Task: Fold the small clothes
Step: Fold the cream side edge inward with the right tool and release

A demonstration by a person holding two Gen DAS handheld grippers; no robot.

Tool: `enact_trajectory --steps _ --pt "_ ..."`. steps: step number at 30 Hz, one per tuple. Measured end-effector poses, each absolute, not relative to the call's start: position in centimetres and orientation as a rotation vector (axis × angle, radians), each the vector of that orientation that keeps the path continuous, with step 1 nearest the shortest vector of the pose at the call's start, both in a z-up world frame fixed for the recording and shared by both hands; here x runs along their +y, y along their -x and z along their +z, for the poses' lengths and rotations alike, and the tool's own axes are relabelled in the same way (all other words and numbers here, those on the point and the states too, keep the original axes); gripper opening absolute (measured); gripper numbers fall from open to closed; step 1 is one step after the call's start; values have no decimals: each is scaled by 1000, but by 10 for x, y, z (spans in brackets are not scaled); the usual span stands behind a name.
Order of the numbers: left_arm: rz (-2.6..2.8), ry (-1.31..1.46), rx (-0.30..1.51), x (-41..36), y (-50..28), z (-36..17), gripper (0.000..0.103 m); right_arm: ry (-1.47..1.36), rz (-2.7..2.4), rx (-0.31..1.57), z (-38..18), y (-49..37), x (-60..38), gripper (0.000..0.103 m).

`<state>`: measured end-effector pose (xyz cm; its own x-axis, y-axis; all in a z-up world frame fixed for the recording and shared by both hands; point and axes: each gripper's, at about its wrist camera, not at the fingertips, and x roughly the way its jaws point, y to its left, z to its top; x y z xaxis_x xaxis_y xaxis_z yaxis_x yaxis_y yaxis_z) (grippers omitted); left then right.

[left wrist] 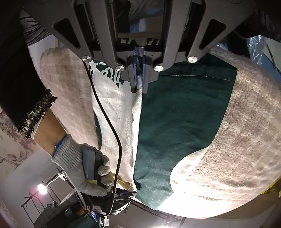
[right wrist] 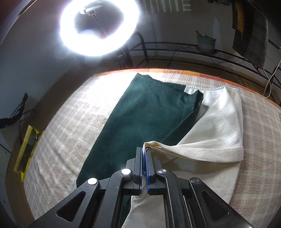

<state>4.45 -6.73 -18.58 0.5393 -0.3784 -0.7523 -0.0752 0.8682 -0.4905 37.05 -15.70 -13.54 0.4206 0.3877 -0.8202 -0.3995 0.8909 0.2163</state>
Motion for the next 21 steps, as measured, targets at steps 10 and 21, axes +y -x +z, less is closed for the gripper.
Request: enact_trajectory --steps 10,21 --pt "-142 507 923 -46 -27 -157 44 -216 660 1009 -103 -375 -202 47" --pt "-74 551 907 -17 -26 -164 44 -328 346 1020 -129 -414 -307 44"
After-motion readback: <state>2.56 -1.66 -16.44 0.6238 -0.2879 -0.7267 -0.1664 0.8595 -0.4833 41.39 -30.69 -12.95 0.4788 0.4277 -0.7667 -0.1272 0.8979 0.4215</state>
